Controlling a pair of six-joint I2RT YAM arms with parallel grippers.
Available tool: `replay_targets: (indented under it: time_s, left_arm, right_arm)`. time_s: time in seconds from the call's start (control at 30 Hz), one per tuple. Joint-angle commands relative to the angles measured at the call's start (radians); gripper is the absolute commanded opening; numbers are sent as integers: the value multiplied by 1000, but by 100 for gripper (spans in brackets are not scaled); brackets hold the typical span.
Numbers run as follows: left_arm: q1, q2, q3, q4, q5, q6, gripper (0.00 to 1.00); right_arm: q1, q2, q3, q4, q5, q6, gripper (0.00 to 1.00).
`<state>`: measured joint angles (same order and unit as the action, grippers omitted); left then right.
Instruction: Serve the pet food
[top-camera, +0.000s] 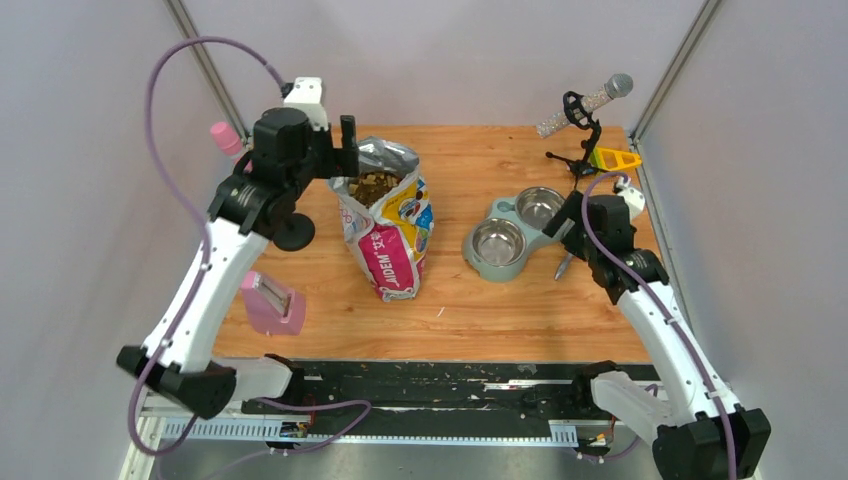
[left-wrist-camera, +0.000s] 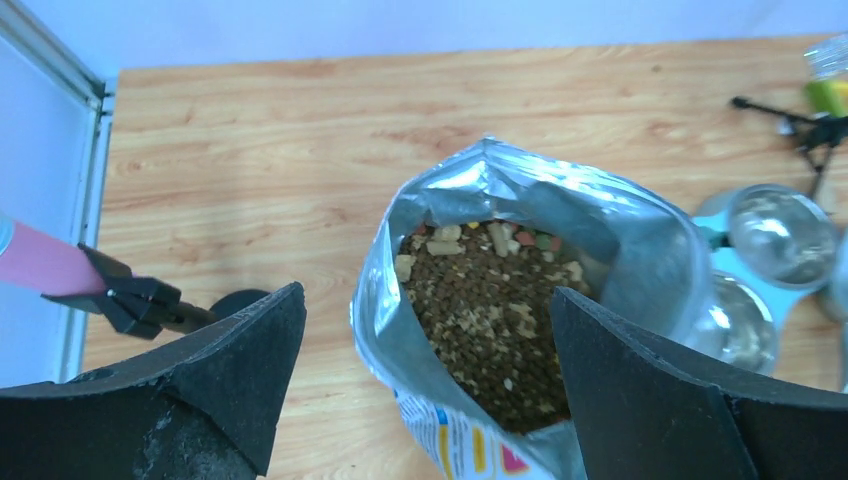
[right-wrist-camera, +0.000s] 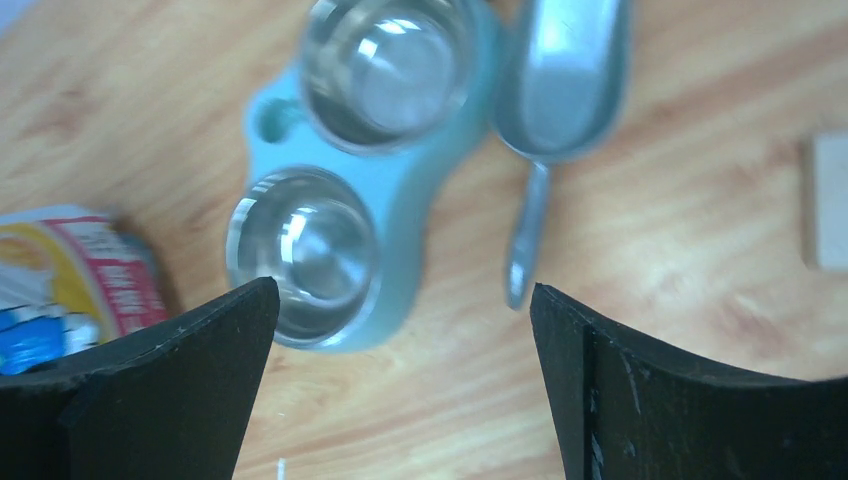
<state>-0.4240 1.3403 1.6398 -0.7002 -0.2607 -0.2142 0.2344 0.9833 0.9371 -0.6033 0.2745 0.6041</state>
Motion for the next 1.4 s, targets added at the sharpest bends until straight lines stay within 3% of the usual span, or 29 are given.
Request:
replay_targets:
  time_s: [0.0, 0.2, 0.4, 0.5, 0.57, 0.7, 0.83, 0.97, 1.17, 1.37]
  left_arm:
    - [-2, -140, -108, 96, 48, -65, 100]
    - [-2, -274, -218, 104, 48, -146, 100]
    - [-2, -367, -340, 144, 29, -193, 100]
    - [-2, -392, -367, 153, 26, -210, 100]
    - [-2, -401, -359, 150, 34, -210, 100]
    - [-2, -406, -357, 145, 35, -204, 100]
    - [-2, -400, -356, 149, 43, -200, 100]
    - [-2, -396, -354, 165, 87, -198, 100]
    - [-2, -395, -357, 203, 187, -213, 100]
    - [-2, -385, -364, 215, 246, -240, 100]
  right_arm:
    - [-78, -58, -108, -119, 34, 132, 100]
    - [-122, 22, -247, -7, 9, 162, 98]
    - [-126, 243, -243, 162, 46, 118, 86]
    - [-126, 346, -220, 192, 91, 126, 70]
    - [-126, 388, -213, 209, 116, 136, 48]
    - [-127, 375, -209, 208, 98, 124, 17]
    - [-125, 255, -212, 147, 97, 100, 1]
    - [-124, 90, -206, 72, 72, 39, 0]
    - [-115, -151, -119, 41, -178, -150, 0]
    - [-111, -253, -58, 44, -357, -213, 0]
